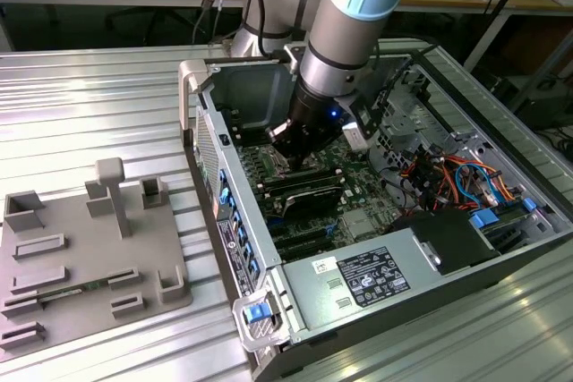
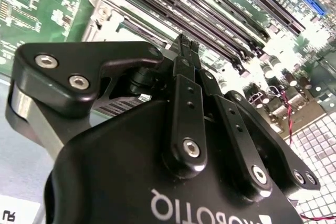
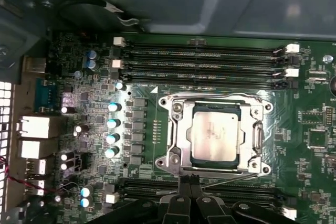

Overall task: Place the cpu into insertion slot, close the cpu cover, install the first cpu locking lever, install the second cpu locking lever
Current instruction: 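Install the second cpu locking lever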

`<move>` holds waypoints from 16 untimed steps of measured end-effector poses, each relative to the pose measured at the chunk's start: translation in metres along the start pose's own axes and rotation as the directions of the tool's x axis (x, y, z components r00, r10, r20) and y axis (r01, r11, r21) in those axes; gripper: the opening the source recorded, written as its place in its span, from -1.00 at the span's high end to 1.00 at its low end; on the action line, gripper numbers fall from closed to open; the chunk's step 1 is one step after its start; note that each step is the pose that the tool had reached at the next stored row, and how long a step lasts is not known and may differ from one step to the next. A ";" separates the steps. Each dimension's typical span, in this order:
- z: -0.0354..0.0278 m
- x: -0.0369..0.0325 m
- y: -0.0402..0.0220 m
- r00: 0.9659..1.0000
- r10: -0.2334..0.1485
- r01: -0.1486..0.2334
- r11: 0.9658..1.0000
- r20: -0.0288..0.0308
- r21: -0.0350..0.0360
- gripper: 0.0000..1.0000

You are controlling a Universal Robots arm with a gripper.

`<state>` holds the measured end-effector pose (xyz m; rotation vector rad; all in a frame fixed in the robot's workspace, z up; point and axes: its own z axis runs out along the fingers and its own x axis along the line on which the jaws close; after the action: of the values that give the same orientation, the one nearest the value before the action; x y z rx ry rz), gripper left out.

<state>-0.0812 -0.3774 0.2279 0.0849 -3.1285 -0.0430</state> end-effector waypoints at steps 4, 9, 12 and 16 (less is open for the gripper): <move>0.0016 0.0055 0.0003 1.000 0.000 0.000 1.000 -0.001 0.000 0.79; 0.0024 0.0111 0.0005 1.000 0.000 0.000 1.000 -0.003 0.000 0.79; 0.0027 0.0125 0.0006 1.000 0.000 0.000 1.000 -0.005 0.000 0.79; 0.0029 0.0136 0.0006 1.000 0.000 0.000 1.000 -0.008 0.000 0.79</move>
<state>-0.0948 -0.3774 0.2252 0.0848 -3.1203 -0.0430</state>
